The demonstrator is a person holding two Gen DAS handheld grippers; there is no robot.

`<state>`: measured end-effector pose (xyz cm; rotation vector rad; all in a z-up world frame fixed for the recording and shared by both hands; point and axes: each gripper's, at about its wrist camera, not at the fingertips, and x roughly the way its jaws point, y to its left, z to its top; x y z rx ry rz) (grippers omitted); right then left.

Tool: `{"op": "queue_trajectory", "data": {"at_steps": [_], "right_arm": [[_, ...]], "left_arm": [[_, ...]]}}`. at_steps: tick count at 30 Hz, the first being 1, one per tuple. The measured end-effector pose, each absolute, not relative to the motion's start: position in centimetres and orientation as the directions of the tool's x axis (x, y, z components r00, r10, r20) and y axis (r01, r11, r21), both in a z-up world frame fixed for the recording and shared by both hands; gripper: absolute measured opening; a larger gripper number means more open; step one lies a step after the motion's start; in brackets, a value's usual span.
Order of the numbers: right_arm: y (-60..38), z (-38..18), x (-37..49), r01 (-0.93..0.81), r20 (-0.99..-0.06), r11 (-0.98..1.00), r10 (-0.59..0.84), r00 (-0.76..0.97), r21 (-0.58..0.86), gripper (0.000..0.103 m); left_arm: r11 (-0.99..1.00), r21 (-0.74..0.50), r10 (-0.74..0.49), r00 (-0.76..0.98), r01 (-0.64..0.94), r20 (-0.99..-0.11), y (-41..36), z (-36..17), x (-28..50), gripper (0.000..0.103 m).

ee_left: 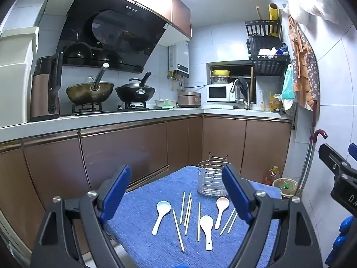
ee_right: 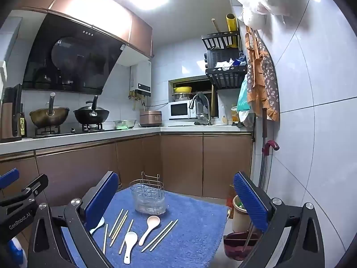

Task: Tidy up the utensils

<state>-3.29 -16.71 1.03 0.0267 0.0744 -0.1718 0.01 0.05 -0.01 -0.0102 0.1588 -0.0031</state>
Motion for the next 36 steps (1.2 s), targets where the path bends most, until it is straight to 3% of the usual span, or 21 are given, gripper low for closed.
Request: {"op": "queue_trajectory", "data": {"at_steps": [26,36], "right_arm": [[-17.0,0.5,-2.6,0.171,-0.103,0.985,-0.170,0.980,0.000,0.103],[-16.9,0.4,-2.7,0.181,-0.103,0.983,-0.181,0.978,-0.010,0.103]], "left_arm": [[0.999,-0.030,-0.036,0.976,0.031,-0.214,-1.0,-1.1,0.6,0.083],[0.999,-0.028,-0.029,0.980,0.024,-0.196,-1.0,-0.9,0.3,0.083]]}}
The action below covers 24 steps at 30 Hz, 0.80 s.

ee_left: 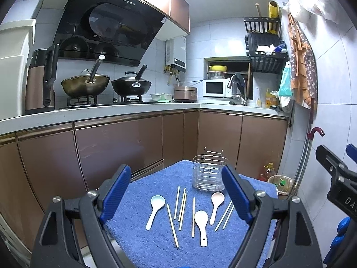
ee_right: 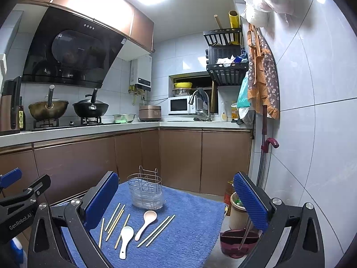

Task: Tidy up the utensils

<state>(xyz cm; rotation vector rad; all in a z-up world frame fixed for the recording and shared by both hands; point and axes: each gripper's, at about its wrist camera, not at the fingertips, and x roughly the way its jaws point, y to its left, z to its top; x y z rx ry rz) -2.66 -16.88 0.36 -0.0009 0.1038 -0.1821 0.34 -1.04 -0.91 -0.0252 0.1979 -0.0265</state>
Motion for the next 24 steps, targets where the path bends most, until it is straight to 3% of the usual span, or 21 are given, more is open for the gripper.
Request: {"op": "queue_trajectory", "data": {"at_steps": [12,20,24], "right_arm": [[-17.5,-0.3,-1.6,0.185,-0.137,0.983,-0.186,0.973,-0.018,0.103],[-19.6,-2.2,1.3,0.171,-0.237,0.985,-0.161,0.958,0.021,0.103],[-20.6,-3.5,3.3,0.146,-0.300,0.988,-0.127,0.946,0.041,0.103]], "left_arm": [[0.996,-0.083,-0.050,0.968,0.031,-0.246,0.6,-1.5,2.7,0.083],[0.990,-0.138,-0.031,0.957,-0.009,-0.288,3.9,-2.9,6.0,0.083],[0.993,-0.119,-0.037,0.929,-0.007,-0.369,5.5,-3.9,8.5,0.083]]}}
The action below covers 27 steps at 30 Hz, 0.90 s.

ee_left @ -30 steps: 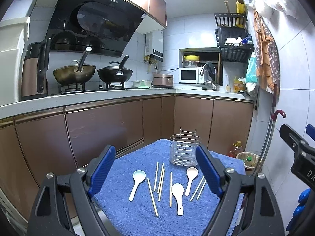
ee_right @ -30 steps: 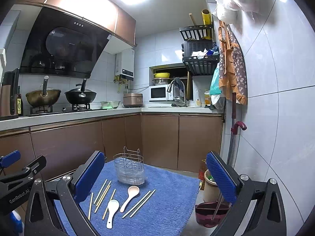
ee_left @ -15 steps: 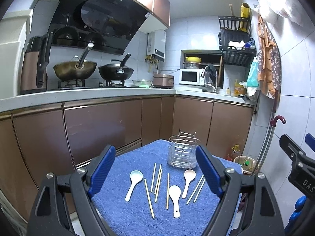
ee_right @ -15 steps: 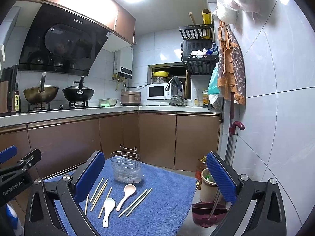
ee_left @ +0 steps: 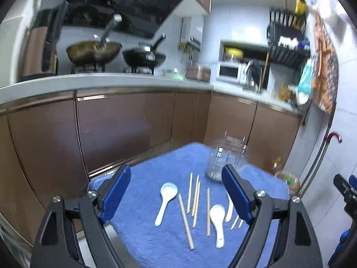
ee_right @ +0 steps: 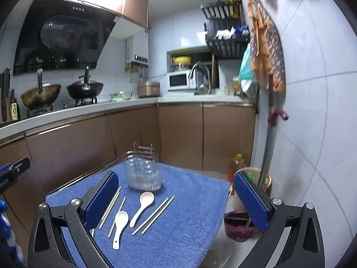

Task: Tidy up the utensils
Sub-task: 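Lower the left and right grippers onto a chopstick each and close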

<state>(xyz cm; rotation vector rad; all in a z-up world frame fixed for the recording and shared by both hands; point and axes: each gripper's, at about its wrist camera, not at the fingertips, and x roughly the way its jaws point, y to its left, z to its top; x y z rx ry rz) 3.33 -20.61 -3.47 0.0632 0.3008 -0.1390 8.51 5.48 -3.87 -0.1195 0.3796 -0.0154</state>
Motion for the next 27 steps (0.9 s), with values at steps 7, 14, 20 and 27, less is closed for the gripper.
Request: {"op": "queue_trajectory", "data": {"at_steps": [7,14,20,27], "right_arm": [[-22.1,-6.3,8.5,0.082,-0.448,0.994,-0.044,0.893,0.065,0.103],[-24.1,-10.5,15.8,0.001,-0.634,0.978,0.133,0.762,0.207,0.090],[-26.8,-14.9,23.3,0.046,-0.751,0.928,0.269,0.603,0.369,0.056],[-28.3,-18.8,28.7,0.104,-0.795,0.890,0.337,0.505,0.443,0.040]], "left_arm": [[0.963,-0.263,-0.188,0.823,0.048,-0.537,7.3,-7.3,14.2,0.083],[0.937,-0.333,-0.310,0.696,0.108,-0.647,5.6,-10.6,21.6,0.082],[0.927,-0.361,-0.352,0.578,0.103,-0.736,4.3,-13.6,30.0,0.074],[0.927,-0.346,-0.373,0.433,0.144,-0.820,1.4,-18.1,37.3,0.034]]}}
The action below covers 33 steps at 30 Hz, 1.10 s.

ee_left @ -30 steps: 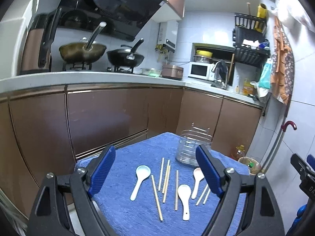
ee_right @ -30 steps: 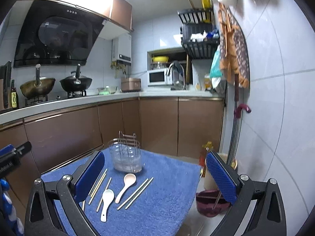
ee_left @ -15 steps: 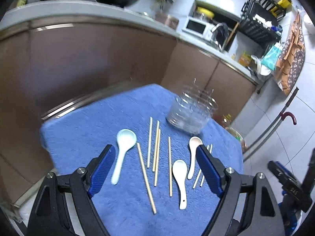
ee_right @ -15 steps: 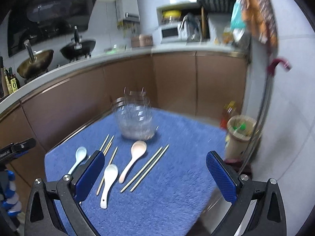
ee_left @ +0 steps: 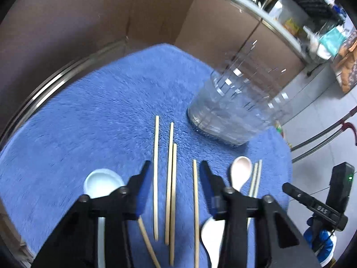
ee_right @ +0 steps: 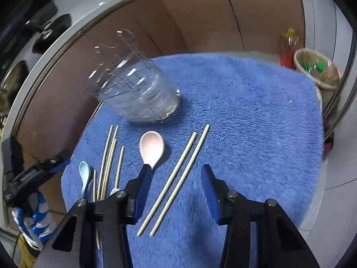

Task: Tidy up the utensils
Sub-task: 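Lower the left and right grippers onto a chopstick each and close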

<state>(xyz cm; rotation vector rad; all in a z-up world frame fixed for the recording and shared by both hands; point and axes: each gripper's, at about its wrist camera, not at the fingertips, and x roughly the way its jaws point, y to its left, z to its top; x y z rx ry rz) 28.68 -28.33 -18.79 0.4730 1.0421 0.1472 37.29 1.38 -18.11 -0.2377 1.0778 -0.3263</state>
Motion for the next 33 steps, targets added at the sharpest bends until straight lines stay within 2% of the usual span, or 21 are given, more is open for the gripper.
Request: {"op": "queue_trajectory", "data": {"at_steps": [2,7,14,17,24,33], "right_arm": [[-28.6,-19.3,29.3,0.108,-0.803,0.889,0.343,0.488,0.446,0.038],[-29.0,-20.3,31.0,0.114,-0.820,0.892,0.344,0.457,0.438,0.035],[-29.0,-22.1,32.6,0.135,-0.839,0.887,0.355,0.413,0.442,0.033],[-29.2,-22.8,33.3,0.152,-0.849,0.886,0.352,0.394,0.438,0.029],[-28.6,-24.2,35.4,0.183,-0.887,0.905,0.307,0.344,0.384,0.020],[-26.4,-24.1,36.5,0.160,-0.920,0.944,0.229,0.318,0.290,0.020]], "left_arm": [[0.925,-0.351,-0.380,0.399,0.147,-0.835,0.4,-19.2,39.1,0.027],[0.927,-0.339,-0.375,0.381,0.159,-0.845,-0.9,-20.2,41.7,0.025],[0.950,-0.276,-0.310,0.323,0.147,-0.894,-2.1,-22.1,44.6,0.016],[0.955,-0.258,-0.291,0.301,0.146,-0.908,-2.4,-23.1,45.6,0.014],[0.958,-0.219,-0.265,0.291,0.183,-0.919,-3.1,-23.6,46.4,0.013],[0.959,-0.214,-0.262,0.289,0.188,-0.921,-3.5,-23.9,46.2,0.014]]}}
